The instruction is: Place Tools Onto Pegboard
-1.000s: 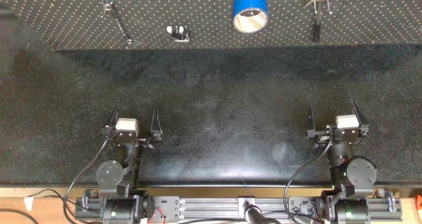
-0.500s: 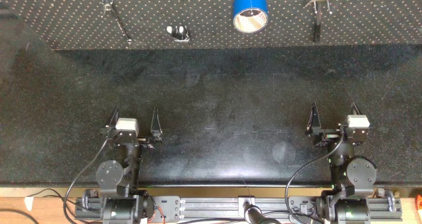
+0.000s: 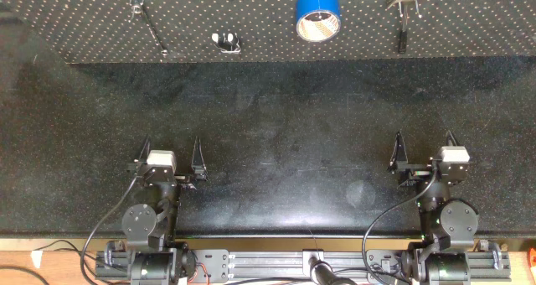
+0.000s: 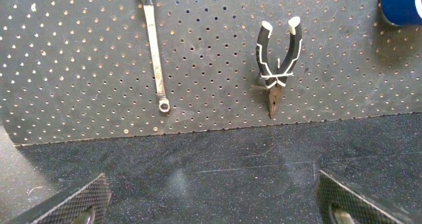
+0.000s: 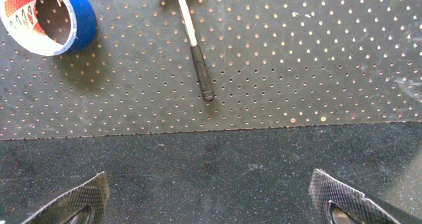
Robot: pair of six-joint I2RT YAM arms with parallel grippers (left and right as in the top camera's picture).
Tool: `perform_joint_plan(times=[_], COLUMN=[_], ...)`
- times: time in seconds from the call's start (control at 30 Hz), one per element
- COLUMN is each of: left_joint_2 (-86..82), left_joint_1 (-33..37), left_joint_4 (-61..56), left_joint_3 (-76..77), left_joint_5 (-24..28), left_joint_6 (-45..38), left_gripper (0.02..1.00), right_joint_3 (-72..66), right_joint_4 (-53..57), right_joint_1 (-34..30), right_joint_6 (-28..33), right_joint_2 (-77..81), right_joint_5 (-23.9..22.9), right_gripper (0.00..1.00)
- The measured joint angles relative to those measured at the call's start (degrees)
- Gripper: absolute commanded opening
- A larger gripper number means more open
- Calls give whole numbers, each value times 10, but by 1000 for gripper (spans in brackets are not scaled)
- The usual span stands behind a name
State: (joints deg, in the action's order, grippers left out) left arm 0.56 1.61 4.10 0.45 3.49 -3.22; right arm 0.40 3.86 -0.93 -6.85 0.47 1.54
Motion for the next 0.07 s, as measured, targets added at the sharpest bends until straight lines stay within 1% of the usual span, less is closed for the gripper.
perform_joint_plan(times=[0.07], left_joint_2=[0], left_joint_1=[0], left_joint_4=[0], left_joint_3=[0], left_joint_5=[0], left_joint_6=[0], left_gripper=[996], right_joint_3=[0], right_joint_4=[0], right_joint_1=[0], right_joint_6=[0], right_joint_2=[0], right_joint_5=[0], right_gripper=[993])
